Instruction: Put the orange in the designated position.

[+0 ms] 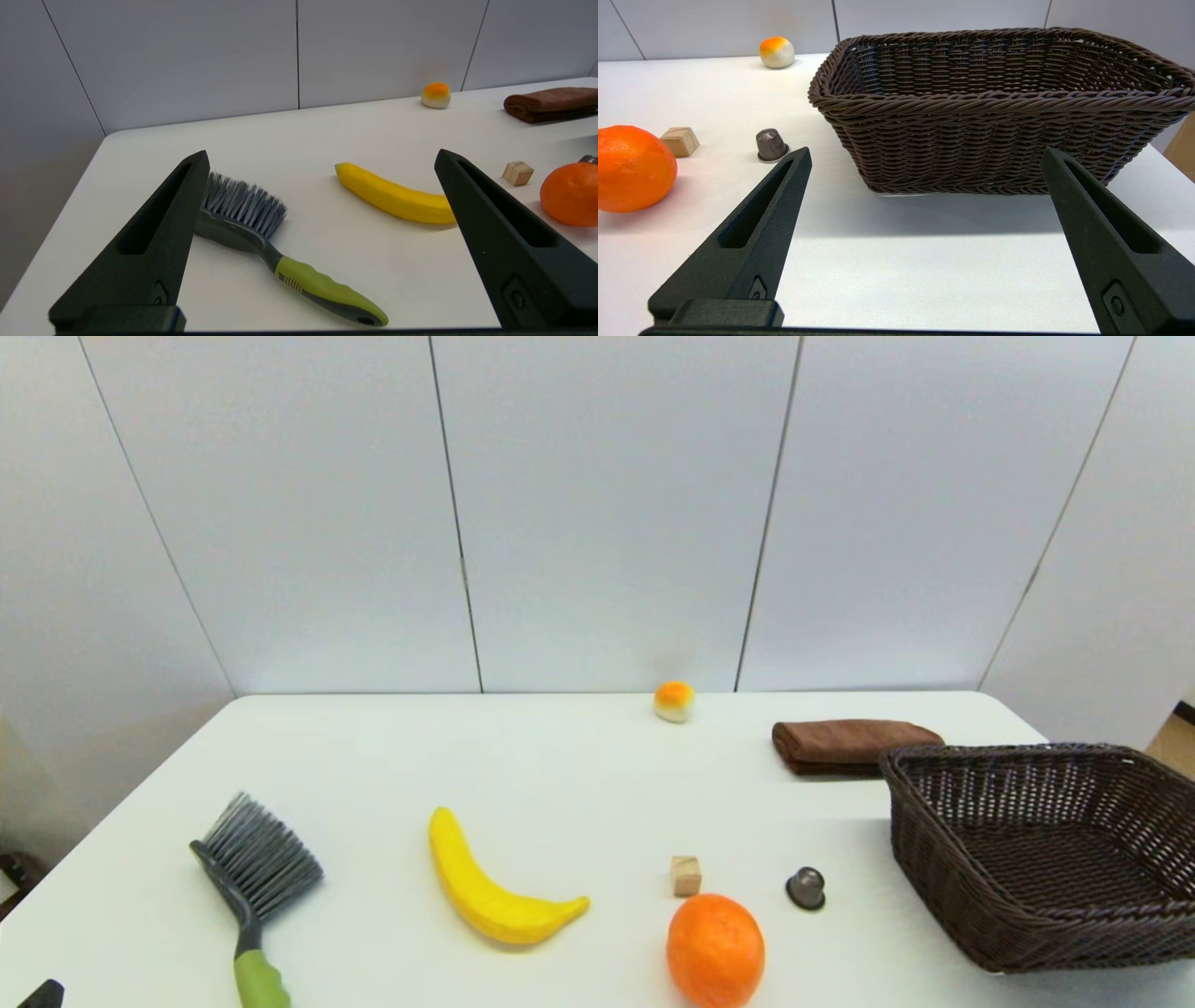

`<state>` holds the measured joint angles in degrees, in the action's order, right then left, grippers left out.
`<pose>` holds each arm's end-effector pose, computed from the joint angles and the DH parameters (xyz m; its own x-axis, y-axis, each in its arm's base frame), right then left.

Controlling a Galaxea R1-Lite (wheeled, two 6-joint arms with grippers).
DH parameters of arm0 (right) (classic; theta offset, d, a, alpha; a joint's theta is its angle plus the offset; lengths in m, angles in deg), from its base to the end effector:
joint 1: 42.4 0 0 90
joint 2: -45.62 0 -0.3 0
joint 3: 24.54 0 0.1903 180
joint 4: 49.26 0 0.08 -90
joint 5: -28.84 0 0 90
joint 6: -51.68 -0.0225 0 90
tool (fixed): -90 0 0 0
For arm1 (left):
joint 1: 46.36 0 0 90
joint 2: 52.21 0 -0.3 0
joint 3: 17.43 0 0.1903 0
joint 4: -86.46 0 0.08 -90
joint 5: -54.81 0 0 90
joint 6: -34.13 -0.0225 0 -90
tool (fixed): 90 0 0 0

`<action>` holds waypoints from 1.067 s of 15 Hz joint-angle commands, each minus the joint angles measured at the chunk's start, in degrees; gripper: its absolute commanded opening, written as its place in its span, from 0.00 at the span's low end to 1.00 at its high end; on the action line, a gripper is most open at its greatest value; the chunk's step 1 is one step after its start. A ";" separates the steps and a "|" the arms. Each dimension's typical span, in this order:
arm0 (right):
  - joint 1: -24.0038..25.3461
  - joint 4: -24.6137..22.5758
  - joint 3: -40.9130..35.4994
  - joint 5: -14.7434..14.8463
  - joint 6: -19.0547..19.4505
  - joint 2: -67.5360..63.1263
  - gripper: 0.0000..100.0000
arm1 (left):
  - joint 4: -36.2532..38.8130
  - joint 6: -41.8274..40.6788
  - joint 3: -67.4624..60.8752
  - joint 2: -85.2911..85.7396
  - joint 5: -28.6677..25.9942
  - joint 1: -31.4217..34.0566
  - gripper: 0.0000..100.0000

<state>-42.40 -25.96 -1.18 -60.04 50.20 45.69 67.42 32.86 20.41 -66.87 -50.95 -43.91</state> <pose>-0.0229 -0.0004 0.0755 0.9998 -0.0195 0.0023 0.0195 0.9995 0.0259 -0.0136 -0.0067 0.1582 0.9706 -0.2303 0.0695 0.2279 0.9728 0.0417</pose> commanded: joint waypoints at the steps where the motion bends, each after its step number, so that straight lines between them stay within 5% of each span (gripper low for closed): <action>1: 0.00 -0.01 0.00 0.02 -0.02 0.01 1.00 | 0.07 -0.14 -4.54 3.68 0.65 -0.52 1.00; 11: 0.00 -0.01 0.00 0.02 0.07 0.01 1.00 | 0.77 -0.31 -14.38 14.67 11.19 -2.45 1.00; 16: 0.00 -0.01 0.00 0.02 -0.02 -0.07 1.00 | -0.20 -0.67 -14.38 14.67 11.54 -2.45 1.00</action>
<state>-42.40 -25.96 -1.18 -60.02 50.20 45.69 67.19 32.59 6.09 -52.34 -39.48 -46.36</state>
